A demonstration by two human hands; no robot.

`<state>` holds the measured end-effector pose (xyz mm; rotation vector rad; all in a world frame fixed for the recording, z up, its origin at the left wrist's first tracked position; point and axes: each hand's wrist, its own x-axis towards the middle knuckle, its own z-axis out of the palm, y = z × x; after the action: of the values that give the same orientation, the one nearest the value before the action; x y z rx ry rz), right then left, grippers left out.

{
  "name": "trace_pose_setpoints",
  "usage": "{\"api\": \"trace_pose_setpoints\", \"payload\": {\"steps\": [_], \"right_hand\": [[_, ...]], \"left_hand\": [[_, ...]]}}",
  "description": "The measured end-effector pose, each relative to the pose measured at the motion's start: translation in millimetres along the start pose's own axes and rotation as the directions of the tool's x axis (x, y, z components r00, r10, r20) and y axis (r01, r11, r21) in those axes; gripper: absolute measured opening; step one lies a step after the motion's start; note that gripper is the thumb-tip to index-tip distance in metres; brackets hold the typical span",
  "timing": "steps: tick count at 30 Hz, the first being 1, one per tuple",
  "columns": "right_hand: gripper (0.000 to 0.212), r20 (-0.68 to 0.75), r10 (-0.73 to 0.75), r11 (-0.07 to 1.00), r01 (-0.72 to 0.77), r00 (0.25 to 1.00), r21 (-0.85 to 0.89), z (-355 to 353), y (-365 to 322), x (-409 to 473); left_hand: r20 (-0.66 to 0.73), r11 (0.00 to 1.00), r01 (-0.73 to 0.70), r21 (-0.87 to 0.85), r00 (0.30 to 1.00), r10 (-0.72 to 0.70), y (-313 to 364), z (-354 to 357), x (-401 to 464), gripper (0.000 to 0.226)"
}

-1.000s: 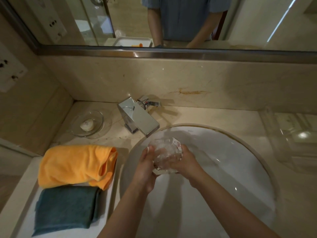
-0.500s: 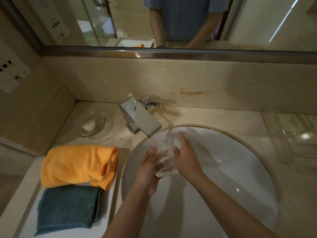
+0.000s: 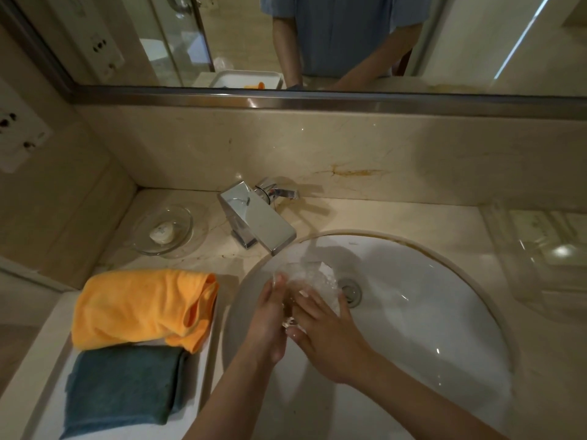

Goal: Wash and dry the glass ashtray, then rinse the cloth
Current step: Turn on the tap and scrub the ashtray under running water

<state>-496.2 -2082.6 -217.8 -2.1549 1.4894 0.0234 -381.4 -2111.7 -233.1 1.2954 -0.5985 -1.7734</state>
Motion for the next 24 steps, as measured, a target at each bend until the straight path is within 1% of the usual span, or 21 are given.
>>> {"api": "trace_pose_setpoints", "payload": {"steps": [1, 2, 4, 6, 8, 9, 12, 13, 15, 16, 17, 18, 19, 20, 21, 22, 24], "right_hand": [[0.095, -0.011, 0.031, 0.999, -0.031, 0.999, -0.029, -1.4, 1.9, 4.1], [0.088, -0.046, 0.055, 0.993, -0.059, 0.997, -0.101, -1.8, 3.0, 6.6], [0.075, -0.071, 0.153, 0.977, -0.162, 0.986, -0.141, 1.6, 4.7, 11.6], [0.073, -0.094, 0.209, 0.961, -0.222, 0.973, -0.165, 5.3, 3.8, 12.6], [0.075, -0.139, 0.232, 0.956, -0.252, 0.963, -0.150, 3.6, 0.4, 5.4], [0.077, -0.154, 0.223, 0.960, -0.245, 0.962, -0.138, 3.6, -0.9, 2.6], [0.087, -0.153, 0.076, 0.990, -0.092, 0.985, -0.102, 0.4, -9.3, -3.7], [0.093, -0.137, 0.047, 0.996, -0.057, 0.989, -0.071, -0.2, -11.2, -3.2], [0.101, -0.064, 0.029, 0.999, -0.031, 0.998, -0.021, -2.5, -12.5, 1.1], [0.102, -0.068, 0.035, 0.999, -0.036, 0.997, -0.010, -0.6, -10.9, 5.2], [0.101, -0.095, 0.051, 0.999, -0.052, 0.994, -0.002, -3.2, -11.2, 7.8], [0.093, -0.123, 0.073, 0.997, -0.075, 0.990, -0.015, -1.3, -11.0, 10.7], [0.081, -0.138, 0.102, 0.992, -0.111, 0.985, -0.061, -1.8, -10.9, 12.6], [0.068, -0.141, 0.161, 0.981, -0.174, 0.977, -0.086, -0.7, -9.7, 13.1], [0.062, -0.181, 0.204, 0.968, -0.226, 0.962, -0.112, 2.1, -7.9, 14.6], [0.062, -0.192, 0.241, 0.958, -0.265, 0.951, -0.110, 4.3, -8.3, 16.7], [0.069, -0.261, 0.293, 0.941, -0.326, 0.920, -0.094, 4.3, -9.0, 16.7]], "left_hand": [[0.004, 1.000, -0.001, -0.001, 1.000, 0.001, -0.5, 0.9, -1.1, 0.041], [0.002, 1.000, 0.000, -0.007, 1.000, 0.000, 0.2, 2.4, -2.5, 0.041], [0.014, 1.000, -0.001, -0.021, 1.000, 0.001, 0.4, 3.9, -2.5, 0.041], [0.014, 0.999, -0.010, -0.037, 1.000, 0.011, 1.5, 5.0, -1.9, 0.039], [-0.009, 0.998, -0.016, -0.060, 1.000, 0.016, 4.1, 4.6, -1.3, 0.039], [-0.021, 0.997, -0.019, -0.069, 1.000, 0.018, 4.7, 2.8, 0.0, 0.041], [-0.055, 0.999, -0.031, -0.042, 0.998, 0.028, 7.4, -3.0, 0.8, 0.043], [-0.041, 0.999, -0.033, -0.028, 0.999, 0.032, 7.5, -3.6, -0.2, 0.043], [-0.007, 0.999, -0.029, -0.029, 1.000, 0.029, 6.0, -3.4, -2.9, 0.043], [0.002, 0.999, -0.025, -0.033, 1.000, 0.025, 5.7, -2.6, -4.8, 0.041], [0.004, 0.999, -0.019, -0.038, 1.000, 0.019, 5.4, -2.0, -5.6, 0.041], [0.012, 0.999, -0.016, -0.043, 1.000, 0.016, 5.8, -1.4, -6.4, 0.041], [0.023, 0.999, -0.015, -0.050, 1.000, 0.017, 5.7, -1.2, -6.4, 0.043], [0.034, 0.999, -0.016, -0.048, 0.999, 0.017, 5.5, -0.6, -6.5, 0.044], [0.043, 0.999, -0.016, -0.044, 0.999, 0.018, 5.7, 0.6, -6.6, 0.044], [0.041, 0.999, -0.015, -0.044, 0.999, 0.017, 5.4, 1.4, -6.6, 0.042], [0.046, 0.999, -0.010, -0.053, 0.999, 0.012, 5.0, 3.0, -5.3, 0.041]]}}
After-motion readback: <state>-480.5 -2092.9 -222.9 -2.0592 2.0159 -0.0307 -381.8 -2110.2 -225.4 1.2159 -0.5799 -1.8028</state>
